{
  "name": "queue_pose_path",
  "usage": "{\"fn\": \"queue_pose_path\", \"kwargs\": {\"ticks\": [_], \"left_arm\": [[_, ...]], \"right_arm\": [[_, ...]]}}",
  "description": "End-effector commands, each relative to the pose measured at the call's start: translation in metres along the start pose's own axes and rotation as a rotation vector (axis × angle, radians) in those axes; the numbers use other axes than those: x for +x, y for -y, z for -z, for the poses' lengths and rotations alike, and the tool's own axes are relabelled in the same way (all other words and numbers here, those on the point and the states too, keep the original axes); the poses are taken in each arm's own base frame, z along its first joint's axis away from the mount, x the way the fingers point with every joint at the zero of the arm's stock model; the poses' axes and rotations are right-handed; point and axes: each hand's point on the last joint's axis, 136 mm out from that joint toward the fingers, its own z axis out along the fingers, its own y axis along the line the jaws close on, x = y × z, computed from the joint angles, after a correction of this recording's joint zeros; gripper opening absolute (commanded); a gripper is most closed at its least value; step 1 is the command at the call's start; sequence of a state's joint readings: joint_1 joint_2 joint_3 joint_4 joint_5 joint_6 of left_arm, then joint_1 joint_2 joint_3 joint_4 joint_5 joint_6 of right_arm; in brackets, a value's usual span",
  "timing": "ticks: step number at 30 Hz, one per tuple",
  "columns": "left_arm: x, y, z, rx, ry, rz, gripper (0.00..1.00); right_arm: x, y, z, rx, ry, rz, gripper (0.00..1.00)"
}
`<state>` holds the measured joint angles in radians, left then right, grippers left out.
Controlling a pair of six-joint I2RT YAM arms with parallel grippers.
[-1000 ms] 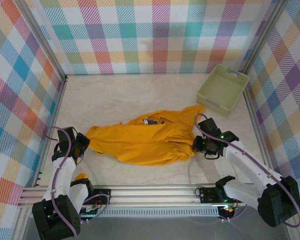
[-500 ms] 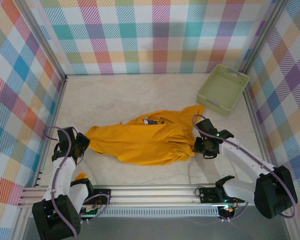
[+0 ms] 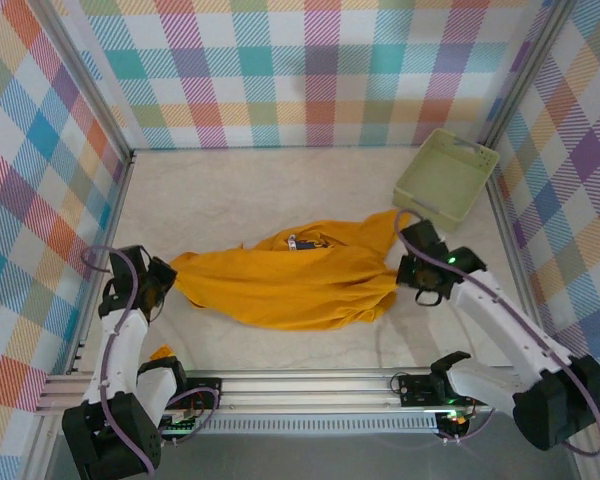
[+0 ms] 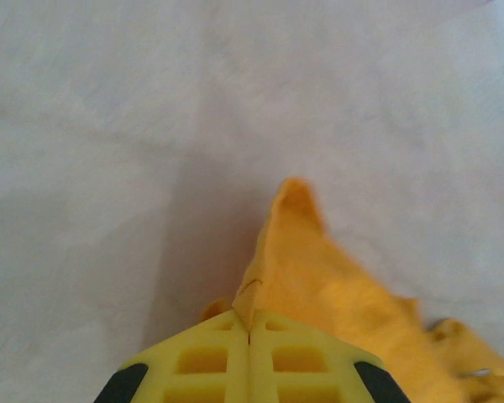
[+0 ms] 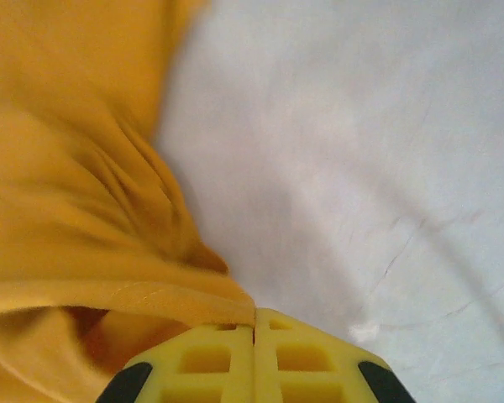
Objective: Fold the inside-out t-shirt
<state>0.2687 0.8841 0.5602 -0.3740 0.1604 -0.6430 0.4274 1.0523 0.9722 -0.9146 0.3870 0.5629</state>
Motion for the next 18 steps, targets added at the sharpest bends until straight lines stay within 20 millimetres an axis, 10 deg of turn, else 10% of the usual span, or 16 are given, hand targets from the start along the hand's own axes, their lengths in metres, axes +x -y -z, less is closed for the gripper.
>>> {"fn": "queue_pose_path", "kwargs": {"ticks": [1,10,18], "left_arm": [[-0.048,0.053,0.038,0.138,0.145,-0.019,0.00],[-0.134,0.180,0.151,0.507,0.386,-0.061,0.00],[-0.145,0.243,0.264,0.754,0.500,-0.200,0.00]], "right_arm": [[-0.079,0.025,0.087,0.093,0.282,0.052,0.00],[-0.207,0.011,0.276,-0.057,0.745,0.054,0.00],[-0.217,0.009,0.414,-0.355,1.083,0.084,0.00]]}}
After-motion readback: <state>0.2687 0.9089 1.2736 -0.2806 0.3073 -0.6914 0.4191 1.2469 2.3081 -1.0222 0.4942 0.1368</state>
